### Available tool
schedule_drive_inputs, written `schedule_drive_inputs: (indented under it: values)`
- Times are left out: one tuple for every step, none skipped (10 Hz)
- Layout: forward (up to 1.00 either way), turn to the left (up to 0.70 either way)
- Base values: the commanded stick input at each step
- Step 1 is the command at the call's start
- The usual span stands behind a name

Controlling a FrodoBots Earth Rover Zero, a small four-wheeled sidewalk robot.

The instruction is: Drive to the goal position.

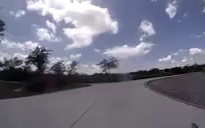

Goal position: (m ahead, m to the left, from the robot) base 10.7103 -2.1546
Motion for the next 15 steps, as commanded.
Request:
schedule_drive_inputs:
  values:
    - [0.85,0.00]
    - [0.85,0.00]
    - [0.85,0.00]
    - [0.85,-0.32]
    - [0.85,-0.34]
    - [0.85,-0.25]
    - [0.85,-0.13]
    - [0.85,0.00]
    - [0.85,0.00]
    - [0.85,0.00]
    - [0.85,0.00]
    - [0.85,-0.10]
    - [0.85,-0.29]
    - [0.85,-0.30]
    - [0.85,-0.10]
